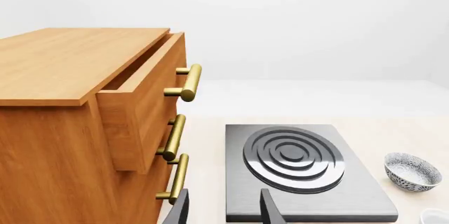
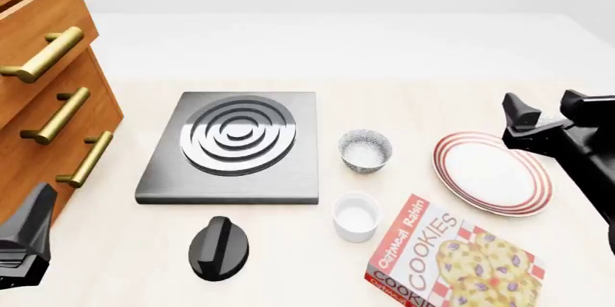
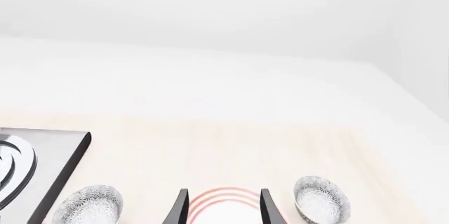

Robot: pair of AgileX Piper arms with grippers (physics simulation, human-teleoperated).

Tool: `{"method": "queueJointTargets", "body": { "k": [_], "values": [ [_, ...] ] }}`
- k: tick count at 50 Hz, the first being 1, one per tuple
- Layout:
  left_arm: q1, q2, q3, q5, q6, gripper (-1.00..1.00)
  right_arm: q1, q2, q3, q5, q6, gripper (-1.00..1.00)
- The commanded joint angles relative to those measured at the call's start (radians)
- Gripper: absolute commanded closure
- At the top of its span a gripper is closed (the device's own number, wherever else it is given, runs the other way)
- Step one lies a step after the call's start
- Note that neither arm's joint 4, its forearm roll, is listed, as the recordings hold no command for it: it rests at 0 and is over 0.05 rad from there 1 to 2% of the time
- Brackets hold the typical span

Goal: Pick the akita bowl next to the plate and place it on the plate.

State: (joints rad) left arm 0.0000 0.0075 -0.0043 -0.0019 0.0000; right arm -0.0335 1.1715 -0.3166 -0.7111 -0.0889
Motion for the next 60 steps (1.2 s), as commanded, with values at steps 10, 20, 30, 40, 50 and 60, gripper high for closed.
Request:
{"method": "queueJointTargets", "body": {
  "k": [10,20,30,40,50,60],
  "values": [
    [0.0,0.0,0.0,0.0,0.0,-1.0,-0.012,0.131,-0.072,-0.01,-0.036,-1.0],
    [0.0,0.0,0.0,0.0,0.0,-1.0,-0.019,0.146,-0.092,0.008,-0.025,-1.0],
    [0.0,0.0,0.0,0.0,0.0,-1.0,-0.035,0.167,-0.113,0.024,-0.01,-1.0],
    [0.0,0.0,0.0,0.0,0.0,-1.0,-0.049,0.186,-0.137,0.037,-0.007,-1.0],
    [0.0,0.0,0.0,0.0,0.0,-1.0,-0.073,0.216,-0.16,0.043,-0.005,-1.0],
    [0.0,0.0,0.0,0.0,0.0,-1.0,-0.096,0.243,-0.183,0.049,0.001,-1.0]
  ]
}}
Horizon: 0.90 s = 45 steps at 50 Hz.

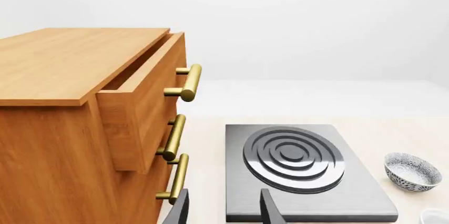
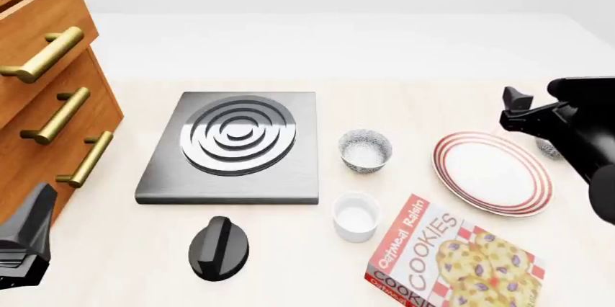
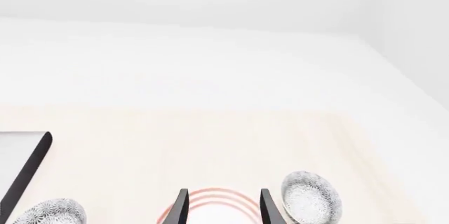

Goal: Pick the akita bowl next to the plate and place it on the plate.

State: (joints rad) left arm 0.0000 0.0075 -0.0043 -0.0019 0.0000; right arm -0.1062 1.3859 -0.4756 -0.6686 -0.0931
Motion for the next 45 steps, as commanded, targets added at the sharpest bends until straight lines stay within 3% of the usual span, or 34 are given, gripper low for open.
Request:
{"method": "queueJointTargets", "body": {
  "k": [1,45],
  "values": [
    [0.0,0.0,0.0,0.0,0.0,-1.0,-0.024,0.03,-0.025,0.006,0.005,-1.0],
    [0.0,0.0,0.0,0.0,0.0,-1.0,-0.087,0.069,-0.092,0.048,0.035,-1.0]
  ]
}}
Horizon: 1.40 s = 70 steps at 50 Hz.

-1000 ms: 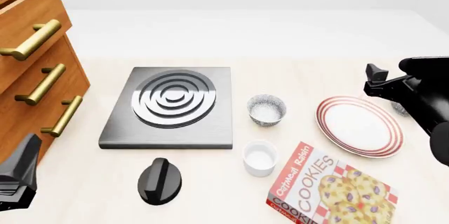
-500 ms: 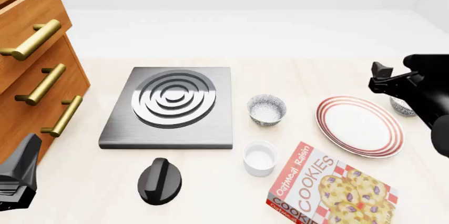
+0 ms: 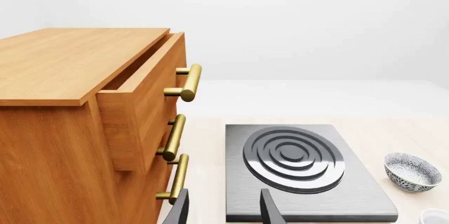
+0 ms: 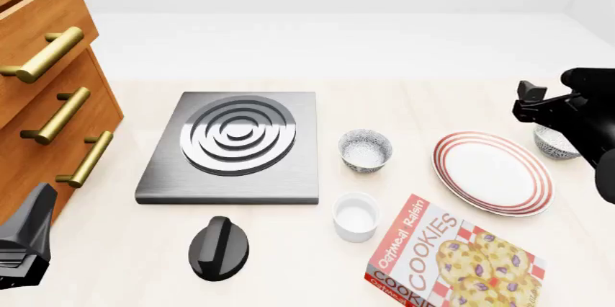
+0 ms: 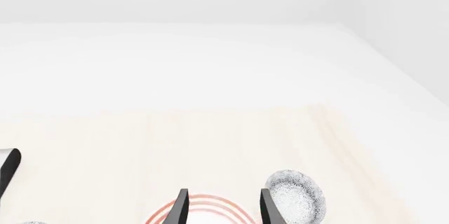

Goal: Pick the akita bowl next to the plate and place it on the plate.

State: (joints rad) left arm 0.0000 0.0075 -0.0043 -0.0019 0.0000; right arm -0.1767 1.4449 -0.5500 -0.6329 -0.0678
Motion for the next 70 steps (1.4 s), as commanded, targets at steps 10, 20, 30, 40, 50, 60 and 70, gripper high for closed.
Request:
{"method": "queueJointTargets", "body": {
  "k": [10,20,30,40,50,60,70],
  "values": [
    [0.0,0.0,0.0,0.0,0.0,-1.0,-0.037,0.026,-0.04,0.022,0.019,-1.0],
    [0.0,0.0,0.0,0.0,0.0,-1.0,-0.061,0.046,-0.062,0.03,0.03,-1.0],
    [0.0,0.0,0.0,0.0,0.0,-1.0,-0.085,0.065,-0.075,0.03,0.033,-1.0],
    [0.0,0.0,0.0,0.0,0.0,-1.0,-0.099,0.075,-0.091,0.036,0.035,-1.0],
    [0.0,0.0,0.0,0.0,0.0,-1.0,-0.117,0.105,-0.114,0.036,0.037,-1.0],
    [0.0,0.0,0.0,0.0,0.0,-1.0,-0.136,0.134,-0.137,0.036,0.04,-1.0],
    [0.0,0.0,0.0,0.0,0.0,-1.0,-0.154,0.155,-0.156,0.04,0.042,-1.0]
  ]
}}
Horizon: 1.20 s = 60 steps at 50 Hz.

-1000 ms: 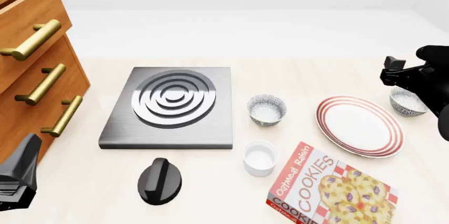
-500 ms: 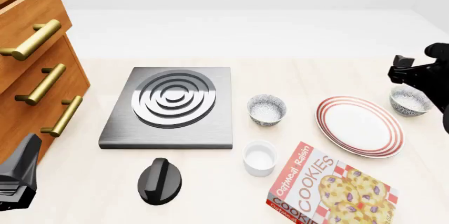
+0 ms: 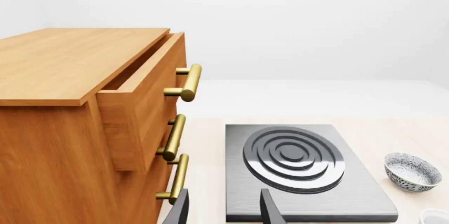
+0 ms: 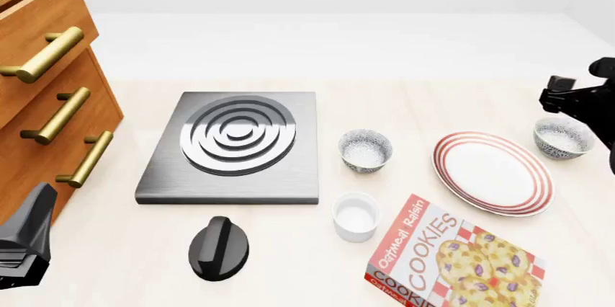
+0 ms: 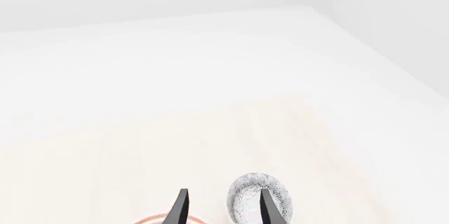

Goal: Pick the akita bowl next to the plate and place it on the plate.

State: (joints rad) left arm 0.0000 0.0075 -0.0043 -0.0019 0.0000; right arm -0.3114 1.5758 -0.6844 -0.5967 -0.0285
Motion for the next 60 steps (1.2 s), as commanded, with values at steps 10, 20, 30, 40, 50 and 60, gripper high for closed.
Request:
{"method": "queueJointTargets", "body": {
  "k": [10,20,30,40,50,60],
  "values": [
    [0.0,0.0,0.0,0.0,0.0,-1.0,-0.035,0.046,-0.046,0.015,0.015,-1.0],
    [0.0,0.0,0.0,0.0,0.0,-1.0,-0.045,0.068,-0.064,0.017,0.024,-1.0],
    [0.0,0.0,0.0,0.0,0.0,-1.0,-0.052,0.073,-0.079,0.03,0.035,-1.0],
    [0.0,0.0,0.0,0.0,0.0,-1.0,-0.063,0.084,-0.093,0.038,0.047,-1.0],
    [0.0,0.0,0.0,0.0,0.0,-1.0,-0.075,0.104,-0.114,0.053,0.065,-1.0],
    [0.0,0.0,0.0,0.0,0.0,-1.0,-0.088,0.115,-0.124,0.057,0.072,-1.0]
  ]
}}
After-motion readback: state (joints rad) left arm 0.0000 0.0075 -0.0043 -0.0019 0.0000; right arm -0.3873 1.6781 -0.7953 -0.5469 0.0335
